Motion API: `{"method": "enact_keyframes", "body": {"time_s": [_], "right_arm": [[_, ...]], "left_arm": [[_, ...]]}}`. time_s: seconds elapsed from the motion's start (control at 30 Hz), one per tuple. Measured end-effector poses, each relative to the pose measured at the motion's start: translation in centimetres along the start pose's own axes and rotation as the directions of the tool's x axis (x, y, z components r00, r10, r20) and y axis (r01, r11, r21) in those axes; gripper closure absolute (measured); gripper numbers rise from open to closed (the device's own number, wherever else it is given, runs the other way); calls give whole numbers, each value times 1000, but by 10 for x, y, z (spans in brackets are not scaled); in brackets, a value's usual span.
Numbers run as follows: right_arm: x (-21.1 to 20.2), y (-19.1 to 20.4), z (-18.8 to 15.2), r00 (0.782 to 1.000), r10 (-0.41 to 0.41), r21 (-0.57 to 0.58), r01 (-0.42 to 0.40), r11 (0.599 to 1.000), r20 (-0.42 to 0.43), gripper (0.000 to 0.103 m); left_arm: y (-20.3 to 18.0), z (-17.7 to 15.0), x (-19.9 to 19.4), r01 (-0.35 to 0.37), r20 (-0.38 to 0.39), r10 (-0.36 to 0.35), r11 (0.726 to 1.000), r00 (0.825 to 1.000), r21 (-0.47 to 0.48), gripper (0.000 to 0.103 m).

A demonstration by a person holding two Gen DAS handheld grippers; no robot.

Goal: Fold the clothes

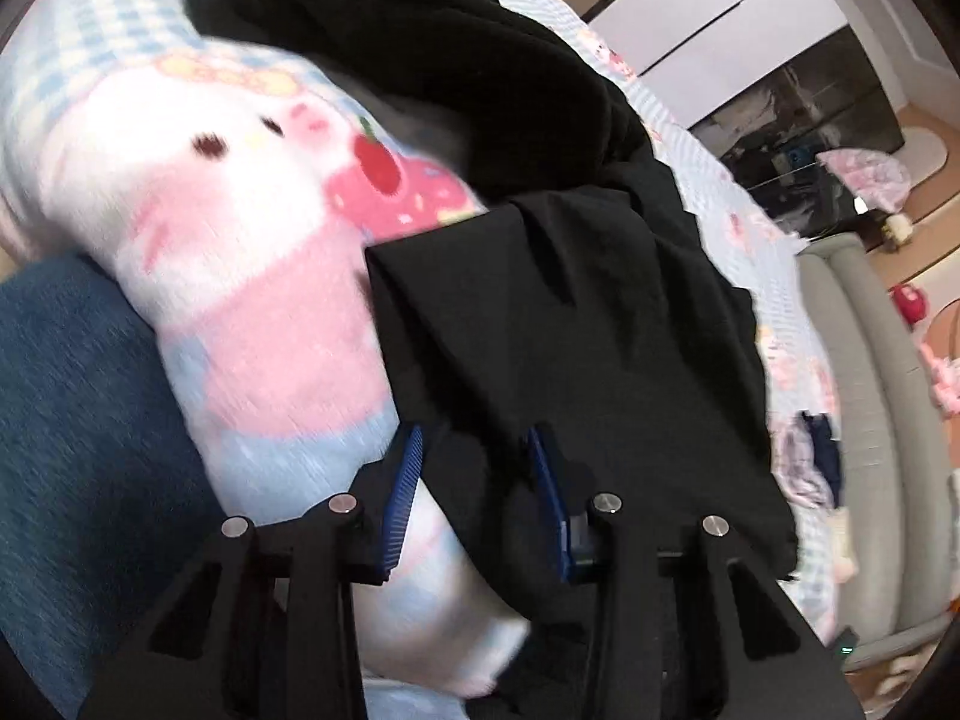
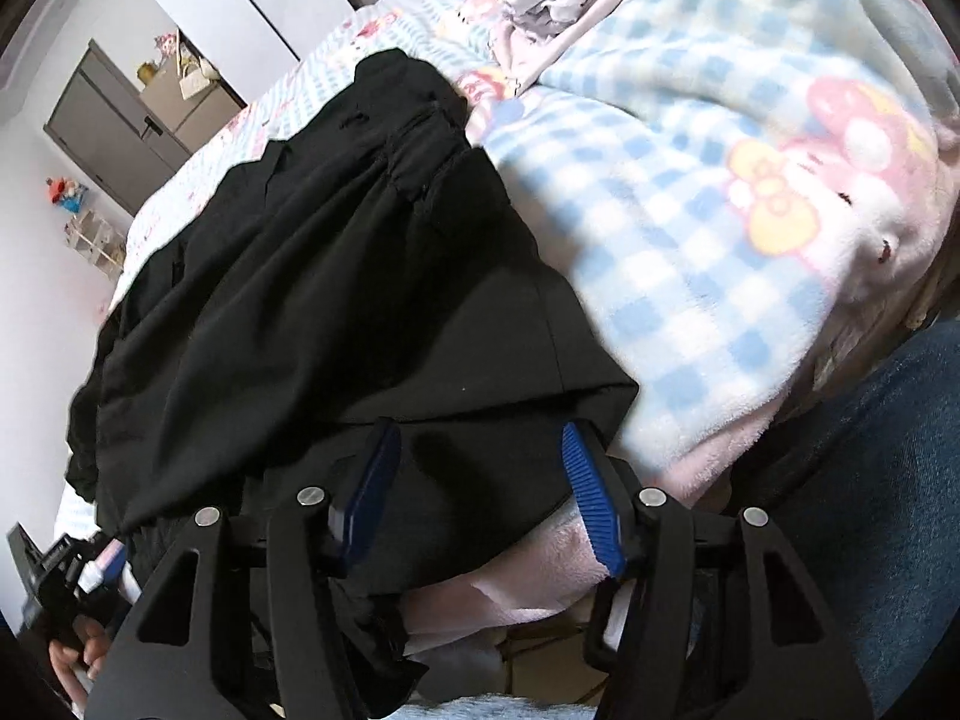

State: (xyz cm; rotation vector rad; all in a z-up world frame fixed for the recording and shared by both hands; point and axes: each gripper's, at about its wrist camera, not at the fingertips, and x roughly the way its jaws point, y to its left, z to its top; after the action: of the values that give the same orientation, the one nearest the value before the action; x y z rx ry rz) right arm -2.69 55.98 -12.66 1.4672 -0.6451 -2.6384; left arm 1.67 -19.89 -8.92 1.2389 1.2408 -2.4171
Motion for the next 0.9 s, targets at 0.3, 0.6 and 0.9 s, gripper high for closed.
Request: {"method": "enact_keyframes", "body": {"time_s": [0.3, 0.6, 0.9], "right_arm": [[2, -5, 5, 1000, -1, 5, 1, 1000, 7, 32], [42, 15, 16, 997, 63, 8, -62, 998, -39, 31], [58, 15, 39, 983, 179, 3, -179, 984, -36, 45]], "left_arm": [[9, 13, 5, -39, -8, 39, 996, 999, -77, 65], [-18, 44, 53, -160, 47, 157, 984, 986, 77, 32], [-34, 52, 83, 45, -3, -45, 985, 999, 167, 44]]}}
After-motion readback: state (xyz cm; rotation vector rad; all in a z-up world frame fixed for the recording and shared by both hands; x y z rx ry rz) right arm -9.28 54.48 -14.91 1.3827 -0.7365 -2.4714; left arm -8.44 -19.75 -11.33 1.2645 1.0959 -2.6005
